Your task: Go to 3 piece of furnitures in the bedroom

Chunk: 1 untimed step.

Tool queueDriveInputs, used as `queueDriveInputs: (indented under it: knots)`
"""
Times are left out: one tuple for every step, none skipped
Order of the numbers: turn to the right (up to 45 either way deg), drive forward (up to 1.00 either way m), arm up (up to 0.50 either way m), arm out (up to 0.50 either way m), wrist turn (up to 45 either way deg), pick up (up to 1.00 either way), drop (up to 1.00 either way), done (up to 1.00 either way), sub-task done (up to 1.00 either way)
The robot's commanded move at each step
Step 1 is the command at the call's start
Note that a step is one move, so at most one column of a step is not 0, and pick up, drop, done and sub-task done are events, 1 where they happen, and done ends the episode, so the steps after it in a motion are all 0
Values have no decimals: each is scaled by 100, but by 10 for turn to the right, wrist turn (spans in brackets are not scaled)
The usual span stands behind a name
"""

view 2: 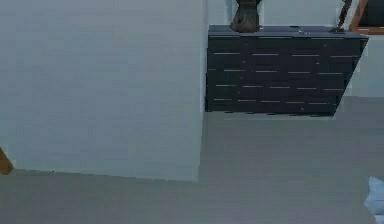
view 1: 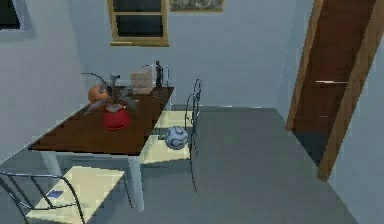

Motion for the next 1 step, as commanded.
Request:
queueDriveInputs:
  knots:
    - [0, 25, 0, 0, 0, 0, 0, 0, 0]
